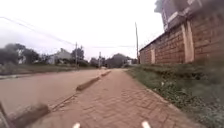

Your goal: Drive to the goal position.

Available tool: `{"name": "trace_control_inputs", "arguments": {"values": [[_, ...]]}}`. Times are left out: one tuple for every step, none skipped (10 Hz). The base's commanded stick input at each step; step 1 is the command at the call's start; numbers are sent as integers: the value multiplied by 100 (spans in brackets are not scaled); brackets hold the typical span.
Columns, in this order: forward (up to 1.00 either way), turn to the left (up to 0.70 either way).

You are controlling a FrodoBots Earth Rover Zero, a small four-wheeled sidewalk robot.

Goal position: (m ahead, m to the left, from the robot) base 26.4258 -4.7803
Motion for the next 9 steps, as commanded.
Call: {"name": "trace_control_inputs", "arguments": {"values": [[50, 4], [50, 0], [50, 5], [50, 23], [50, 21], [50, 13], [50, 13], [50, 19], [50, 8]]}}
